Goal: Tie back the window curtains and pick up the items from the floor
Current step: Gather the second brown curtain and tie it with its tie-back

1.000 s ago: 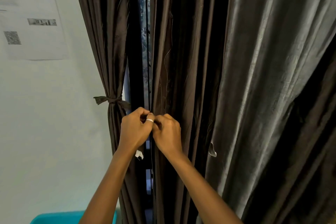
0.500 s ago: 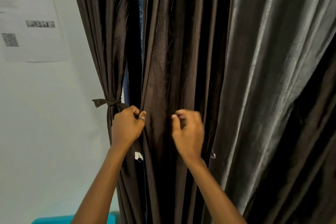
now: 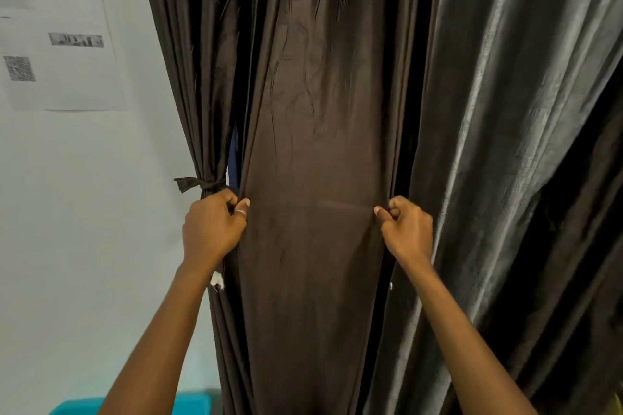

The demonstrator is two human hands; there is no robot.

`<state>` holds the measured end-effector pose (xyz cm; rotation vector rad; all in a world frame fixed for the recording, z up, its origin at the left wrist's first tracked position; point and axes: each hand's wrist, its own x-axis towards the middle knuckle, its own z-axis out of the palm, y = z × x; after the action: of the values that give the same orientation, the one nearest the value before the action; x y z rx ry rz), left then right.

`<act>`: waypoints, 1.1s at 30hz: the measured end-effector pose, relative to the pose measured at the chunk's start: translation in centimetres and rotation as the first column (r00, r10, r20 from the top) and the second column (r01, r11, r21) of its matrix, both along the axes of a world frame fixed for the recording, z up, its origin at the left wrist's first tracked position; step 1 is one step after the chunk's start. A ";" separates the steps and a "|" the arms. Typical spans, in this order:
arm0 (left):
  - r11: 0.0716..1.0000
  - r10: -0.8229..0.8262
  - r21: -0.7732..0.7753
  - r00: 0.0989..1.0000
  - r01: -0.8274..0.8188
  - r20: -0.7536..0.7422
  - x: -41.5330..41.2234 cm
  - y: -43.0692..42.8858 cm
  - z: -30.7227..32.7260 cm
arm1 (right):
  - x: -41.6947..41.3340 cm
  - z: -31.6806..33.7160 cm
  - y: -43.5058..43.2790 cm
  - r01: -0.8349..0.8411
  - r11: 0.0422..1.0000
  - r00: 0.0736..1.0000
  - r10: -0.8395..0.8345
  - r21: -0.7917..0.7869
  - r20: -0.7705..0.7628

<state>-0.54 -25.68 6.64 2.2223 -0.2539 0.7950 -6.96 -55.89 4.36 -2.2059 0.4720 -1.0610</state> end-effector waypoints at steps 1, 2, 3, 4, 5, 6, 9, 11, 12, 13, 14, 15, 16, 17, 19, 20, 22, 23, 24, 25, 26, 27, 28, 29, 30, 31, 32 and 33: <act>1.000 0.006 -0.010 1.000 -0.006 -0.004 -0.1 -0.2 0.0 | -0.1 -0.1 0.2 0.011 1.000 1.000 -0.011 -0.004 0.009; 1.000 0.013 -0.023 1.000 -0.013 -0.010 -0.2 -0.3 -0.1 | -0.4 -0.3 0.4 0.022 1.000 1.000 -0.022 0.001 0.016; 0.999 0.017 -0.032 1.000 -0.018 -0.011 -0.4 -0.5 -0.2 | -0.6 -0.7 0.5 0.029 1.000 0.999 -0.029 0.004 0.025; 0.999 0.017 -0.038 1.000 -0.017 -0.009 -0.5 -0.6 -0.3 | -0.9 -1.0 0.8 0.026 1.000 0.999 -0.026 0.005 0.041; 0.999 0.010 -0.041 1.000 -0.010 -0.001 -0.8 -0.8 -0.3 | -1.1 -1.4 1.1 0.011 1.000 0.998 -0.011 -0.010 0.065; 0.999 -0.001 -0.047 1.000 0.001 0.006 -1.1 -1.1 -0.4 | -1.5 -1.8 1.7 -0.009 0.999 0.996 0.013 -0.040 0.088; 0.996 -0.067 -0.058 0.997 0.069 0.033 -2.0 -2.3 -0.7 | -1.9 -2.6 4.2 -0.089 0.982 0.987 0.109 -0.168 0.118; 0.990 -0.127 -0.057 0.991 0.129 0.038 -2.5 -3.4 -0.9 | -1.7 -3.1 6.2 -0.146 0.963 0.977 0.177 -0.226 0.123; 0.986 -0.153 -0.059 0.987 0.155 0.043 -2.8 -3.9 -1.0 | -1.5 -3.2 7.1 -0.167 0.956 0.972 0.201 -0.242 0.124; 0.982 -0.177 -0.061 0.983 0.180 0.052 -3.0 -4.3 -1.1 | -1.4 -3.2 8.0 -0.183 0.949 0.967 0.221 -0.257 0.126; 0.977 -0.201 -0.063 0.978 0.205 0.058 -3.3 -4.7 -1.2 | -1.3 -3.1 8.7 -0.196 0.941 0.963 0.238 -0.274 0.126; 0.971 -0.228 -0.066 0.972 0.232 0.060 -3.4 -5.0 -1.2 | -1.1 -3.1 9.4 -0.210 0.932 0.959 0.254 -0.295 0.122; 0.964 -0.255 -0.066 0.965 0.259 0.059 -3.5 -5.2 -1.3 | -1.1 -3.0 10.0 -0.227 0.922 0.956 0.272 -0.314 0.109; 0.955 -0.287 -0.064 0.956 0.290 0.057 -3.6 -5.3 -1.3 | -0.9 -3.1 10.5 -0.248 0.912 0.952 0.292 -0.327 0.093; 0.932 -0.356 -0.065 0.934 0.358 0.042 -3.5 -5.3 -1.5 | -0.7 -3.3 11.5 -0.283 0.899 0.943 0.324 -0.334 0.074; 0.922 -0.380 -0.069 0.924 0.382 0.031 -3.4 -5.3 -1.6 | -0.7 -3.4 11.9 -0.287 0.897 0.941 0.329 -0.335 0.074; 0.915 -0.398 -0.071 0.917 0.397 0.007 -3.3 -5.0 -1.5 | -0.5 -3.5 12.6 -0.281 0.896 0.944 0.323 -0.344 0.071; 0.917 -0.395 -0.064 0.919 0.394 -0.005 -3.4 -4.8 -1.5 | -0.5 -3.5 12.9 -0.278 0.894 0.945 0.320 -0.352 0.067; 0.921 -0.388 -0.056 0.922 0.387 -0.015 -3.4 -4.7 -1.4 | -0.4 -3.5 13.1 -0.275 0.891 0.947 0.316 -0.362 0.060; 0.925 -0.377 -0.055 0.926 0.376 -0.023 -3.5 -4.7 -1.3 | -0.3 -3.5 13.3 -0.272 0.888 0.948 0.314 -0.371 0.056; 0.931 -0.361 -0.066 0.932 0.359 -0.034 -3.7 -4.8 -1.2 | -0.2 -3.5 13.5 -0.271 0.887 0.948 0.314 -0.374 0.057; 0.940 -0.336 -0.084 0.941 0.331 -0.047 -3.8 -5.0 -1.0 | -0.1 -3.5 13.8 -0.268 0.887 0.947 0.314 -0.377 0.064; 0.954 -0.293 -0.089 0.954 0.287 -0.059 -3.9 -5.2 -0.9 | -0.1 -3.5 14.0 -0.261 0.887 0.947 0.311 -0.380 0.076; 0.970 -0.236 -0.073 0.969 0.232 -0.067 -3.9 -5.4 -0.6 | -0.1 -3.5 14.3 -0.250 0.889 0.948 0.306 -0.384 0.090; 0.983 -0.182 -0.048 0.981 0.179 -0.069 -3.9 -5.6 -0.4 | -0.1 -3.6 14.5 -0.240 0.890 0.949 0.300 -0.389 0.101; 0.989 -0.146 -0.028 0.987 0.144 -0.064 -3.8 -5.7 -0.2 | -0.1 -3.6 14.7 -0.236 0.890 0.949 0.297 -0.390 0.104; 0.991 -0.130 -0.017 0.990 0.129 -0.056 -3.6 -5.8 -0.1 | -0.2 -3.7 14.7 -0.238 0.890 0.949 0.297 -0.388 0.101; 0.992 -0.130 -0.010 0.990 0.129 -0.047 -3.5 -5.8 0.0 | -0.3 -3.7 14.7 -0.240 0.890 0.949 0.299 -0.386 0.097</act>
<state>-4.09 -31.46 6.64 2.1902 -0.3674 0.6713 -7.28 -41.24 0.67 -2.3960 -0.1195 -1.2307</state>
